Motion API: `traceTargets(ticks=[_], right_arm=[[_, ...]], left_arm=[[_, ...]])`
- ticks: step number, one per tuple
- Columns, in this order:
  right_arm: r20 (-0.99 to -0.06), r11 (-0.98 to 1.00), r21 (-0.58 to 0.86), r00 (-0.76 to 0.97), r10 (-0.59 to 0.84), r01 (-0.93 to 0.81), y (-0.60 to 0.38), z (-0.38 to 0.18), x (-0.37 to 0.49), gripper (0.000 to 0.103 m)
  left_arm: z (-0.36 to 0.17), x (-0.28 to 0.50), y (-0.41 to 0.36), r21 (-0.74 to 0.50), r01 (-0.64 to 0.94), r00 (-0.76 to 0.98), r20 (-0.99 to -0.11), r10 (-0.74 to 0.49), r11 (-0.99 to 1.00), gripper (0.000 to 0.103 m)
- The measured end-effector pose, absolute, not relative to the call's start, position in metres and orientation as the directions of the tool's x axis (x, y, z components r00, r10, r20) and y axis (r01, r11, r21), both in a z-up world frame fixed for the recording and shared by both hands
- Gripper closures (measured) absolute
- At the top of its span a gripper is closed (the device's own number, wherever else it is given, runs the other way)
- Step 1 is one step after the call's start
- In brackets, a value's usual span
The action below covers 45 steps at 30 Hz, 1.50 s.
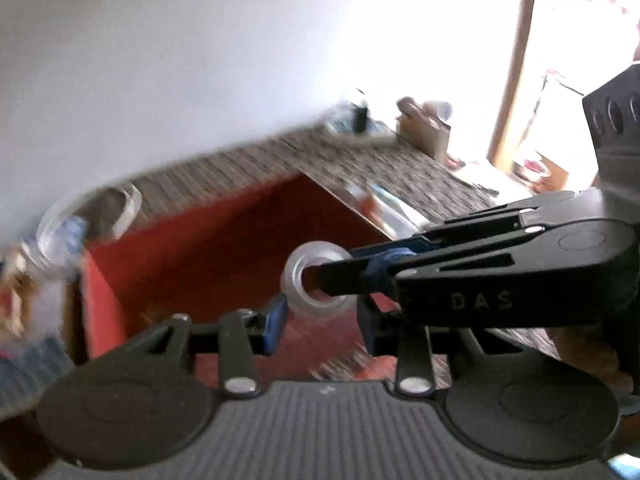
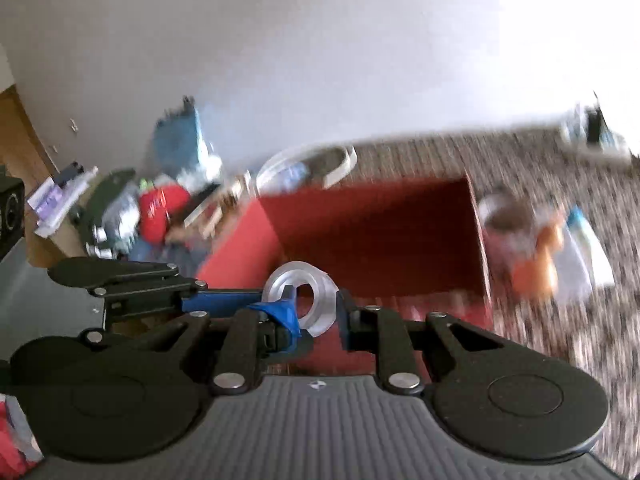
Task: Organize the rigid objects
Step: 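Lower the tape roll into the red box beside the pine cone and release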
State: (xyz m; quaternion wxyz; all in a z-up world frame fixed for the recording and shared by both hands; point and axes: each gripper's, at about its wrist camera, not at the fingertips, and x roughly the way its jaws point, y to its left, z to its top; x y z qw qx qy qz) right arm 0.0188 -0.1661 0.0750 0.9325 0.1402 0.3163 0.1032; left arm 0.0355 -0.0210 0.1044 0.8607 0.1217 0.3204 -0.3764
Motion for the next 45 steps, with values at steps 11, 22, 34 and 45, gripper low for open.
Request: traceTargets(ticks=[11,22,34,45], right_arm=[[-0.726,0.908,0.389,0.555,0.406,-0.155,-0.136,0.022,0.157,0.101],[-0.809,0.871,0.445,0.324,0.491,-0.210,-0.125,-0.022,0.198,0.101],[-0.829,0.868,0.459,0.260,0.495,-0.190,-0.123,-0.029,0.210,0.097],[-0.807,0.846,0.520,0.258,0.532,-0.117,-0.135,-0.034,0.214,0.094]], left_arm=[[0.049,0.145,-0.007,0.001,0.594,0.466,-0.816,-0.343,0.805,0.068],[0.008,0.163,0.002,0.005,0.532,0.412,-0.875,-0.253,0.847,0.067],[0.003,0.167,0.001,-0.001,0.525,0.419,-0.870,-0.259,0.851,0.063],[0.001,0.169,0.002,-0.018,0.524,0.411,-0.870,-0.271,0.852,0.055]])
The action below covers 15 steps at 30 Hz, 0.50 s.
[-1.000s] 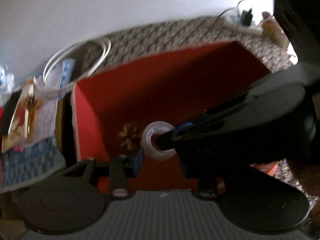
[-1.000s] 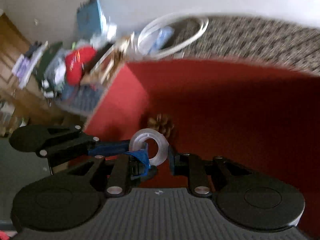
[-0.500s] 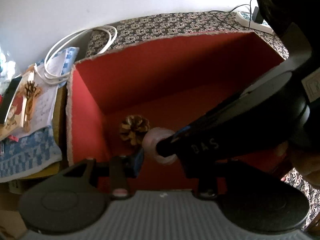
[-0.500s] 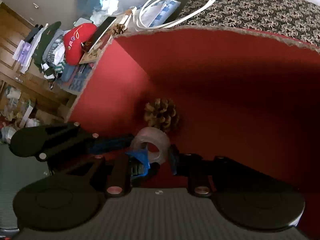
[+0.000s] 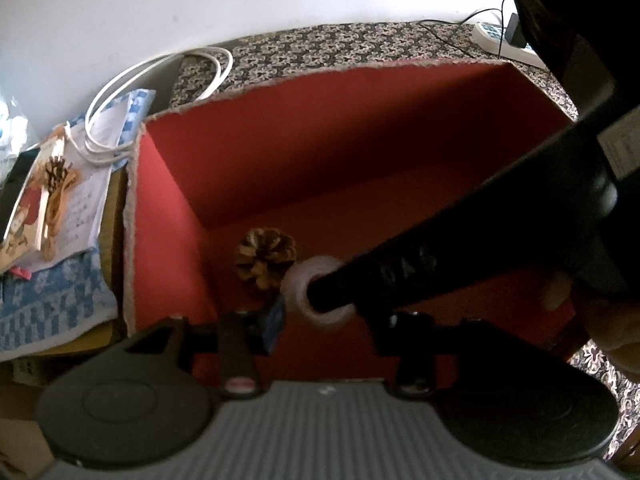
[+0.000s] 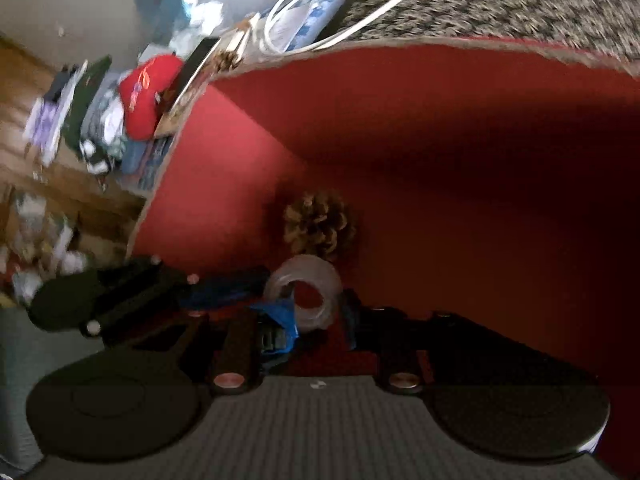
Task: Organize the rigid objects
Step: 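Lower the tape roll into the red box beside the pine cone and release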
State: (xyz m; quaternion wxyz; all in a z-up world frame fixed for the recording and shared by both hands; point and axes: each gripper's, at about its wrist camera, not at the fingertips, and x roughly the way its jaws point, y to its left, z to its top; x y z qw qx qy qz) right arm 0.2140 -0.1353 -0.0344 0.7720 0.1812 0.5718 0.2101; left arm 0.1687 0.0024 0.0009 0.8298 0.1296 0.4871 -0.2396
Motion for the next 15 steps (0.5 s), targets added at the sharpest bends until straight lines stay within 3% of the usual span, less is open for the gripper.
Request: traceTargets(ticks=[6,15], right_arm=[[-0.792,0.843,0.512,0.288,0.538,-0.167,-0.1309,-0.0284,0.2090,0.093],[-0.779,0.852,0.504,0.353,0.518,-0.139,-0.1362,-0.0257,0.2063,0.092]], left_arm=[[0.0033,0.1680,0.0009,-0.039,0.523,0.406,-0.867,-0.289,0.852,0.039],[0.0092,0.1644,-0.0023,0.001,0.501,0.438,-0.863,-0.253,0.866,0.036]])
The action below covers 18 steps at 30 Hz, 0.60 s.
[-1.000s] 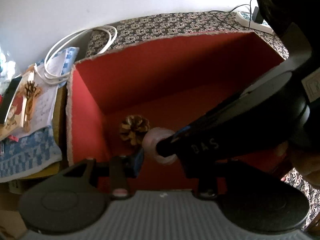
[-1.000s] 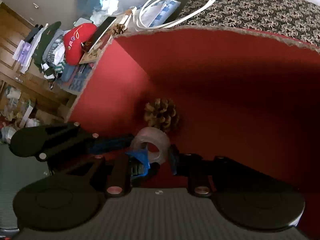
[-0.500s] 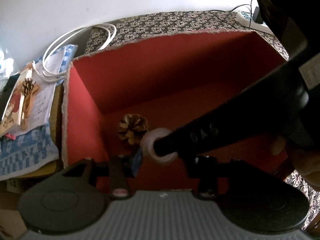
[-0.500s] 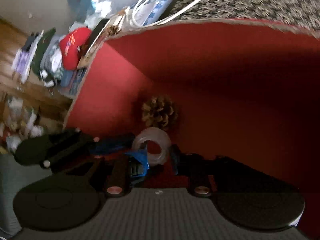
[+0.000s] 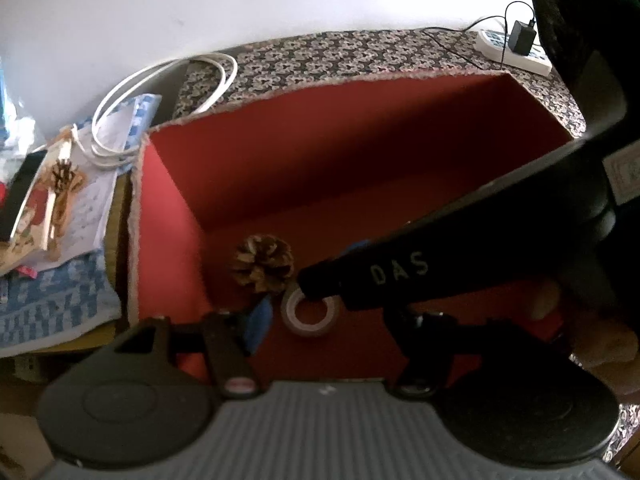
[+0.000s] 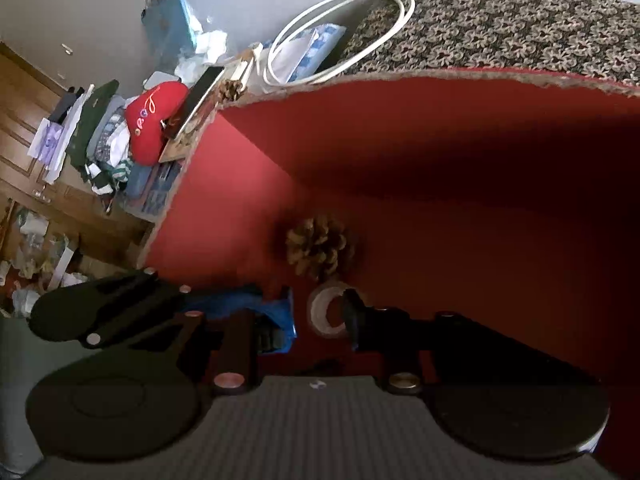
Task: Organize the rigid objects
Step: 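Lower the tape roll into the red box beside the pine cone and release, then move the right gripper out to the orange strip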
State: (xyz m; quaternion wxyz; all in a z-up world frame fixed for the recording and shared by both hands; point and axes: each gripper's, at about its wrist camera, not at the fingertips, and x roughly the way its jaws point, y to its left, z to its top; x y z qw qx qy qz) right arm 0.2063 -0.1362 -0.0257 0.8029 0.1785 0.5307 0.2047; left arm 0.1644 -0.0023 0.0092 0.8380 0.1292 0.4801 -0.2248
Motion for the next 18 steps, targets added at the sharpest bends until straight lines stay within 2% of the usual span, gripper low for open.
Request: traceTargets(ticks=[7,18], right_arm=[[-0.787,0.910,0.406,0.471,0.398,-0.090,-0.141,-0.012,0.189,0.091],[-0.678,0.914,0.399,0.646,0.350,-0.076,-0.155,0.036,0.130,0.090]], left_arm=[[0.031,0.149,-0.002,0.083,0.451,0.521,-0.833,-0.187,0.889,0.032],[0.076,0.114,0.015,0.029,0.413,0.579,-0.780,-0.238,0.910,0.030]])
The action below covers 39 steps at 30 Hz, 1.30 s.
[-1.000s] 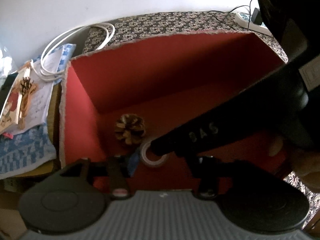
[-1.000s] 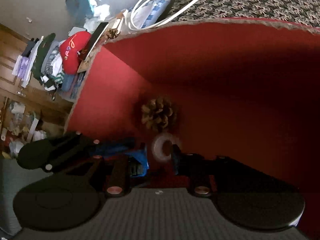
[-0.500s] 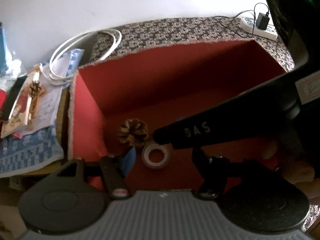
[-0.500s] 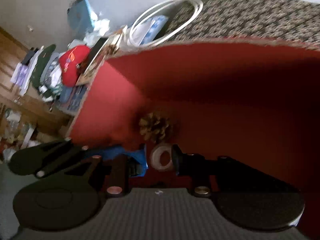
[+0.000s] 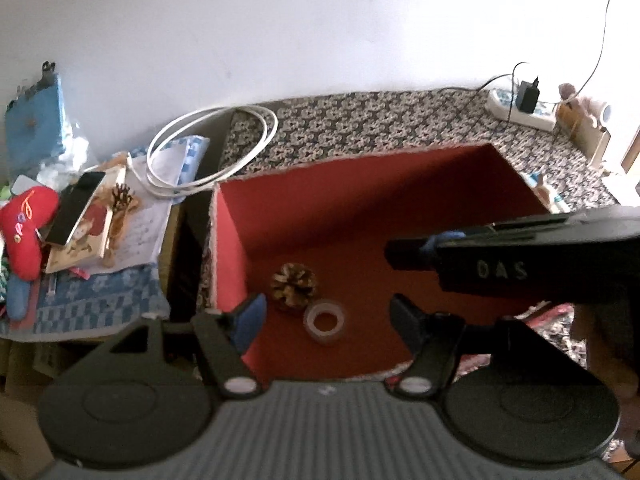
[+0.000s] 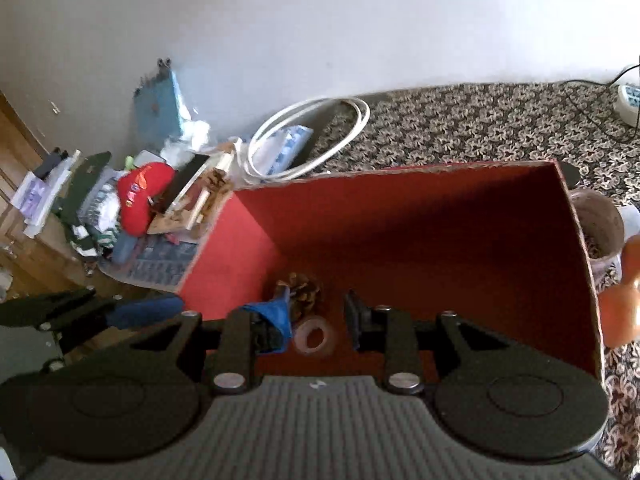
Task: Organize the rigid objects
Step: 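Move the right gripper out to the orange strip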
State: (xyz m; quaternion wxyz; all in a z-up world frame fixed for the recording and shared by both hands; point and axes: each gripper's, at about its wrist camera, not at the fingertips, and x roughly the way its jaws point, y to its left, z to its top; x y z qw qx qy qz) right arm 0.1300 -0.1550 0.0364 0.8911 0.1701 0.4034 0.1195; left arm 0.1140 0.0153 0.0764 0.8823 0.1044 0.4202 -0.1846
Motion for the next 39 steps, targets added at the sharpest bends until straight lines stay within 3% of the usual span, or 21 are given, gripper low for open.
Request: traceTargets(ticks=[10,17,22,27,30,39], right_arm=[[-0.580,0.892,0.445,0.734,0.354,-0.078,-0.159,0.050,0.065,0.089],[-0.555,0.858,0.502,0.721,0.415,-0.107,-0.173,0.038,0.021,0.089],[-0.607,0.879,0.472,0.698,0.381,-0.069,-0.179,0.015,0.000,0.089],[-0.710,0.881,0.463,0.638,0.300,0.101,-0.201,-0.023,-0.009,0.089],[-0.753,0.862,0.458,0.610,0.247,0.216,-0.218,-0.042,-0.014,0.089],[-0.762,0.771,0.532,0.595,0.256,0.349,-0.251,-0.061,-0.027,0.089]], left_arm=[[0.087,0.069,0.048,0.021,0.401,0.619,-0.743,-0.255,0.916,0.027],[0.057,0.046,0.072,-0.011,0.405,0.574,-0.776,-0.263,0.914,0.028],[0.021,0.030,0.077,-0.095,0.435,0.478,-0.818,-0.319,0.895,0.029],[0.000,0.007,0.055,-0.126,0.516,0.424,-0.822,-0.381,0.847,0.029],[-0.009,0.000,0.034,-0.132,0.578,0.402,-0.813,-0.421,0.805,0.038],[-0.014,0.003,-0.048,-0.060,0.785,0.356,-0.772,-0.527,0.617,0.042]])
